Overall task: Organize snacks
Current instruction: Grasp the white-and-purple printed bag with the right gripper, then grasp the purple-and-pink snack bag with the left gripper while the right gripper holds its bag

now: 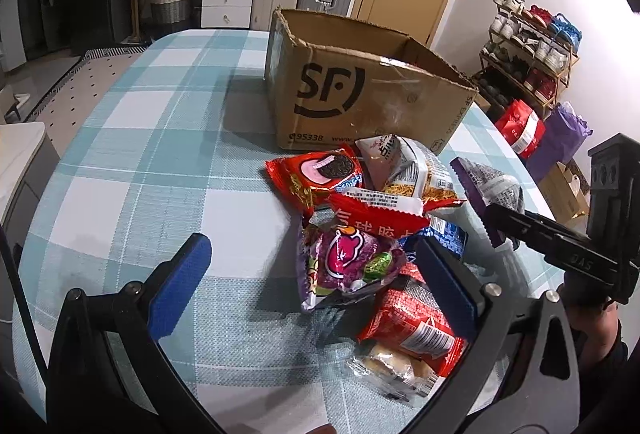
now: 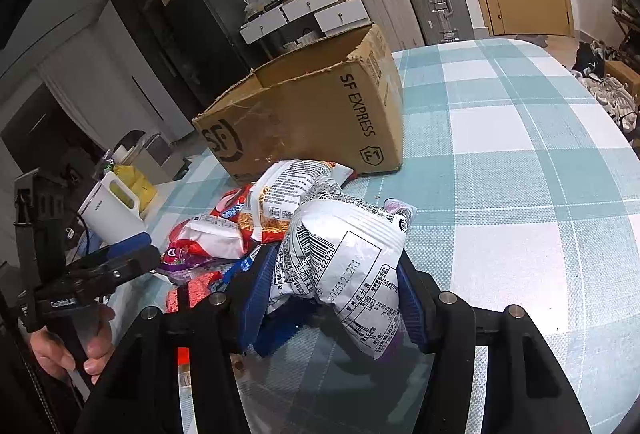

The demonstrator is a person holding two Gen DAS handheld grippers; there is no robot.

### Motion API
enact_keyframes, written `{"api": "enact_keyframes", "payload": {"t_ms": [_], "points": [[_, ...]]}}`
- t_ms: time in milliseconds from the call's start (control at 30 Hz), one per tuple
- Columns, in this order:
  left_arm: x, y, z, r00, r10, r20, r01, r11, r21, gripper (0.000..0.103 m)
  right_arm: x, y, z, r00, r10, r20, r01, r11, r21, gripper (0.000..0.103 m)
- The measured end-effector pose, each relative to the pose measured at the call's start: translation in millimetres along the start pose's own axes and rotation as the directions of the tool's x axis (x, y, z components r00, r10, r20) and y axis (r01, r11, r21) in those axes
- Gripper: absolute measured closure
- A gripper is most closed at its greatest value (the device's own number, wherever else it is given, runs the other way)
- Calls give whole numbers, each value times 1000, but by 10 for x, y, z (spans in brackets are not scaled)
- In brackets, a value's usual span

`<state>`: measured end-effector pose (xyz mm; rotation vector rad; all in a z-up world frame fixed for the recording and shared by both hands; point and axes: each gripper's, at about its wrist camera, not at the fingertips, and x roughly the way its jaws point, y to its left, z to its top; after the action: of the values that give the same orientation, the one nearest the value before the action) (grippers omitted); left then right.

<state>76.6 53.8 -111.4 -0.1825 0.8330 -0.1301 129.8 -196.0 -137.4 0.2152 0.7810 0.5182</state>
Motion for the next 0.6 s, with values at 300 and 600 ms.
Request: {"api": "enact_keyframes", "payload": {"t_ms": [300,600], "points": [[228,19,12,999,-14,-42,14,1000,-17,1,-4,-28,-29,1000,1,-7,-1,1000,10,45],[399,29,47,997,-48,-68,47,999,-16,1,4,-53,-52,1000,-4,-12,4,1000,23,45]]}}
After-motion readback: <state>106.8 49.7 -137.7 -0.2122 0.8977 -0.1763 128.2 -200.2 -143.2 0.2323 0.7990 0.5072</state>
